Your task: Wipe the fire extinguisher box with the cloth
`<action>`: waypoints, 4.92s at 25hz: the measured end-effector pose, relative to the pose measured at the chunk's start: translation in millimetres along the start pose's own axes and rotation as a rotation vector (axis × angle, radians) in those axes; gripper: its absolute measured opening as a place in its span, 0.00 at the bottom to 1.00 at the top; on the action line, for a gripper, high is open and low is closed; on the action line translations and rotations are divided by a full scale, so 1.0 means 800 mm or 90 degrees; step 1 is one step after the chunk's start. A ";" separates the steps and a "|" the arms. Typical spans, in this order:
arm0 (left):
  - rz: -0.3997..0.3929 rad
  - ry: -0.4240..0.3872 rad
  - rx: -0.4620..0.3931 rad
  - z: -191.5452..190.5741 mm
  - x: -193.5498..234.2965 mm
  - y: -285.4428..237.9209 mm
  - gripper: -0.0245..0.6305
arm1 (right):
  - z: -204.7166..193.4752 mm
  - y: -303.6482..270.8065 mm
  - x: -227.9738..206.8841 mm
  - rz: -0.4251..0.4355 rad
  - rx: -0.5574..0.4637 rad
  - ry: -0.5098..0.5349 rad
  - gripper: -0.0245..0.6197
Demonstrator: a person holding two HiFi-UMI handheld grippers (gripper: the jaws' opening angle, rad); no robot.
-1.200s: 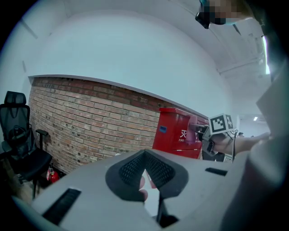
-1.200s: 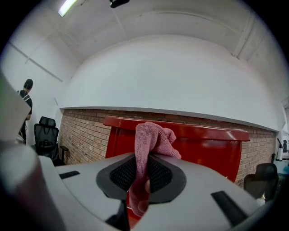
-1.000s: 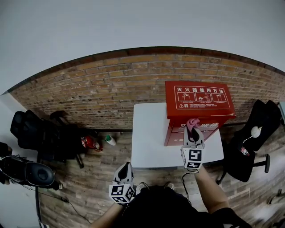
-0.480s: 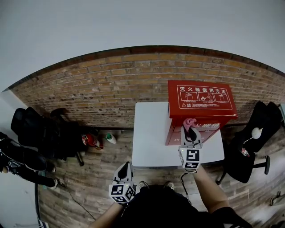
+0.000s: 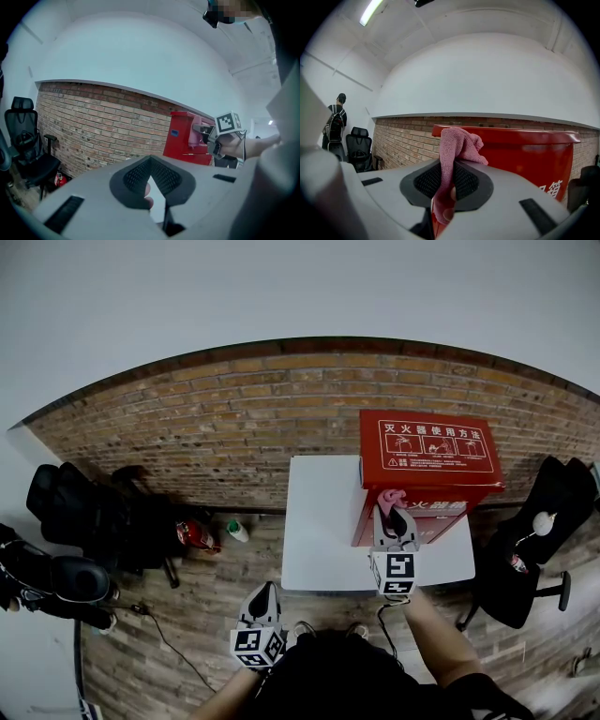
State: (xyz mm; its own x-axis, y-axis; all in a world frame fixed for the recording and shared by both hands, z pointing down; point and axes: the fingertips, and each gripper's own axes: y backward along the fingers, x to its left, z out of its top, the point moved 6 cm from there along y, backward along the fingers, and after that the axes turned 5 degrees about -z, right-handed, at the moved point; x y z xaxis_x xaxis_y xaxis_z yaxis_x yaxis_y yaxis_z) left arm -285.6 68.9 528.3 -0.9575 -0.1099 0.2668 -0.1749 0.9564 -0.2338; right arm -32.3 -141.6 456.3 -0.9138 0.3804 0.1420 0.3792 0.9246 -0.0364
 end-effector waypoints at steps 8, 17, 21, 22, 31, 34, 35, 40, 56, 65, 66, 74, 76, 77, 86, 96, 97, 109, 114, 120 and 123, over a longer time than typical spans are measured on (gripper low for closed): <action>0.008 0.002 -0.001 0.001 0.002 0.005 0.06 | 0.005 -0.007 0.027 0.035 -0.002 0.001 0.14; 0.015 0.012 -0.001 -0.003 0.006 0.010 0.06 | 0.006 -0.007 0.041 0.049 -0.012 -0.013 0.14; 0.013 0.011 0.003 -0.004 0.004 0.010 0.06 | -0.003 -0.007 0.043 0.037 -0.006 -0.020 0.14; 0.013 0.010 0.004 -0.003 0.004 0.010 0.06 | -0.006 -0.007 0.043 0.034 -0.004 -0.023 0.14; 0.014 0.008 0.012 -0.006 0.004 0.015 0.06 | -0.042 -0.009 0.042 0.019 0.015 -0.039 0.14; 0.016 0.007 0.012 -0.005 0.004 0.017 0.06 | -0.050 -0.009 0.043 0.016 0.015 -0.039 0.14; 0.016 0.007 0.012 -0.005 0.005 0.018 0.06 | -0.053 -0.009 0.044 0.014 0.015 -0.039 0.14; 0.020 0.008 0.012 -0.006 0.007 0.021 0.06 | -0.069 -0.011 0.049 0.011 0.022 -0.044 0.14; 0.025 0.007 0.013 -0.011 0.007 0.022 0.06 | -0.102 -0.012 0.049 0.022 0.040 -0.033 0.14; 0.015 0.004 0.017 -0.012 -0.008 0.012 0.06 | -0.098 -0.002 0.029 0.020 0.030 -0.012 0.14; 0.011 0.004 0.017 -0.013 -0.011 0.009 0.06 | -0.099 -0.002 0.025 0.019 0.030 -0.011 0.14; -0.015 0.001 0.021 -0.027 -0.042 -0.016 0.06 | -0.107 0.001 -0.003 0.018 0.023 -0.026 0.14; -0.019 0.000 0.024 -0.031 -0.051 -0.022 0.06 | -0.112 0.000 -0.014 0.014 0.027 -0.044 0.14; -0.021 0.000 0.026 -0.033 -0.056 -0.025 0.06 | -0.115 0.000 -0.020 0.014 0.029 -0.051 0.14; -0.036 -0.005 0.026 -0.046 -0.095 -0.047 0.06 | -0.124 0.003 -0.045 0.020 0.024 -0.049 0.14; -0.040 -0.004 0.024 -0.057 -0.118 -0.060 0.06 | -0.118 0.008 -0.059 0.031 0.027 -0.021 0.14; -0.039 -0.003 0.023 -0.058 -0.119 -0.061 0.06 | -0.118 0.008 -0.062 0.031 0.026 -0.021 0.14; -0.043 -0.007 0.026 -0.065 -0.136 -0.070 0.06 | -0.124 0.015 -0.089 0.018 0.025 -0.029 0.14; -0.049 -0.011 0.032 -0.067 -0.146 -0.074 0.06 | -0.126 0.020 -0.103 0.010 0.028 -0.029 0.14; -0.053 -0.017 0.034 -0.066 -0.153 -0.079 0.06 | -0.130 0.025 -0.118 0.002 0.029 -0.029 0.14; -0.055 -0.020 0.034 -0.067 -0.157 -0.081 0.06 | -0.132 0.027 -0.125 -0.004 0.029 -0.031 0.14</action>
State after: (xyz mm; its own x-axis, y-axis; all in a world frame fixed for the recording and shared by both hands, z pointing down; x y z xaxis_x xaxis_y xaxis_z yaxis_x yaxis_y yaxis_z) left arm -142.1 35.5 560.0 -0.9449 -0.1997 0.2593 -0.2677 0.9275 -0.2611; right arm 82.5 -161.9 545.7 -0.9225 0.3741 0.0948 0.3674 0.9265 -0.0811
